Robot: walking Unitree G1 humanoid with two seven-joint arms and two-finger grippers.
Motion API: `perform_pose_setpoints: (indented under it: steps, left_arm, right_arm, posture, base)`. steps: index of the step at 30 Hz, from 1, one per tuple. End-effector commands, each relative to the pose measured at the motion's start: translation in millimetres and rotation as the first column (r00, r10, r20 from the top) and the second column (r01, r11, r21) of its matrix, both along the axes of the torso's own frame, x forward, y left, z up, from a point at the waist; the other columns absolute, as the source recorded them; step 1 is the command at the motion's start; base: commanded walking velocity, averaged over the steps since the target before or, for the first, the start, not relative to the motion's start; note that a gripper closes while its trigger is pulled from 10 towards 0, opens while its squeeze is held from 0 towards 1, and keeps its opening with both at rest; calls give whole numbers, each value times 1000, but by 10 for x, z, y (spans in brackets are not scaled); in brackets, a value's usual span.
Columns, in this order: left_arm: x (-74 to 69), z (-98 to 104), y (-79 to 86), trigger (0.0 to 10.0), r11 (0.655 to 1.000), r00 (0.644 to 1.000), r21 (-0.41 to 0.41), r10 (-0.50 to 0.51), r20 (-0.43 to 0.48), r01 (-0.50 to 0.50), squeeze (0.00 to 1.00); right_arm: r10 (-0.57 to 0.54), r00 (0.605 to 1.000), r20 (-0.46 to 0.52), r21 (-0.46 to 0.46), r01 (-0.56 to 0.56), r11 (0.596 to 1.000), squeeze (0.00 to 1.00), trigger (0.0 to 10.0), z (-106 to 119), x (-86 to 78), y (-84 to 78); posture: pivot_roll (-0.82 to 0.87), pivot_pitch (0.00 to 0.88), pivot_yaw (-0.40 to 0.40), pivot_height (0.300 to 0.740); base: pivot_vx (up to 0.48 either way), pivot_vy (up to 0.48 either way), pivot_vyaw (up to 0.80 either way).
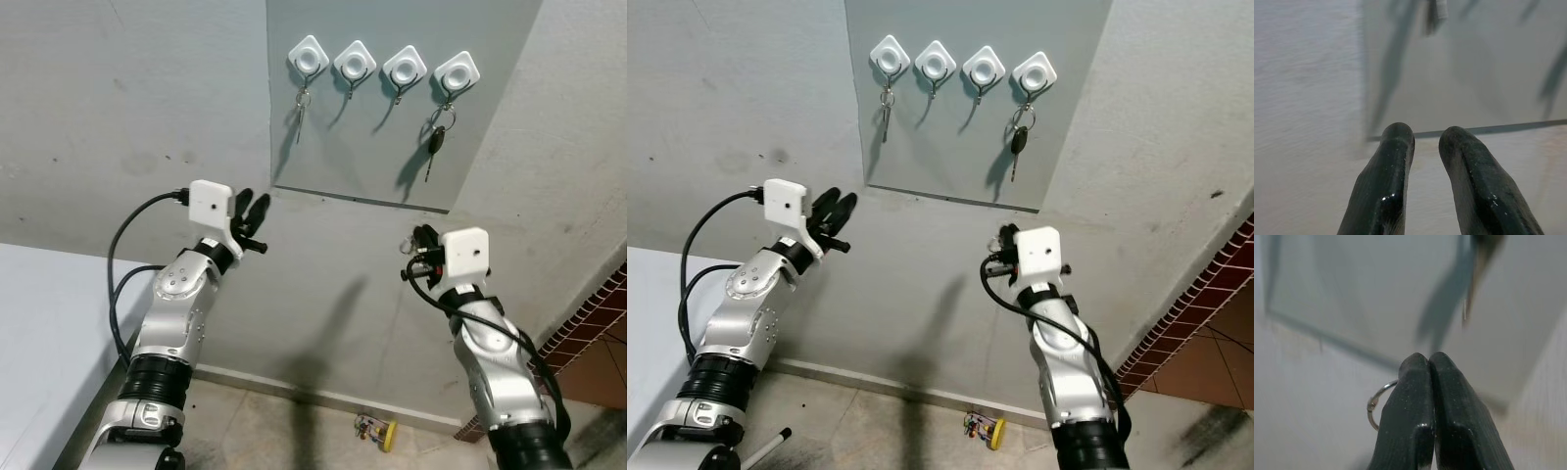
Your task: Hang keys on a hook
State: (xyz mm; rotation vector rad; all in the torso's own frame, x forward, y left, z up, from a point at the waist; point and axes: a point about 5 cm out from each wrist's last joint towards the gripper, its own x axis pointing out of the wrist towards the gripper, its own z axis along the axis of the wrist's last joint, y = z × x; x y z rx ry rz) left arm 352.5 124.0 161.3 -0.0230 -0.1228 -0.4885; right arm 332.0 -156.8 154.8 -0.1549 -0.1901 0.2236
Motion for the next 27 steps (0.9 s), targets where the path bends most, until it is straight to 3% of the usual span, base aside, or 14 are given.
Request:
perform_pose_setpoints:
  steps: [1, 12, 27]
  left_arm:
    - [11, 134, -96, 10000, 999, 998, 18, -52, 44, 52, 0]
    - [-9, 321, -311, 10000, 987, 982, 35, -158, 99, 155, 0]
    - [-19, 499, -473, 10000, 976, 965, 27, -217, 145, 215, 0]
  right_arm:
    - [13, 999, 37, 14, -14, 1000, 0, 10000, 119, 71, -9]
    - [50, 988, 147, 22, -54, 998, 0, 10000, 551, 328, 41]
    - [82, 973, 217, 66, -98, 993, 0, 10000, 793, 437, 95]
  posture:
    - [-96, 0, -2, 740]
    - [-89, 0, -1, 740]
    - [-88, 0, -1, 740]
  base:
    - [0, 0, 0]
    - [0, 0, 0]
    - [0, 0, 0]
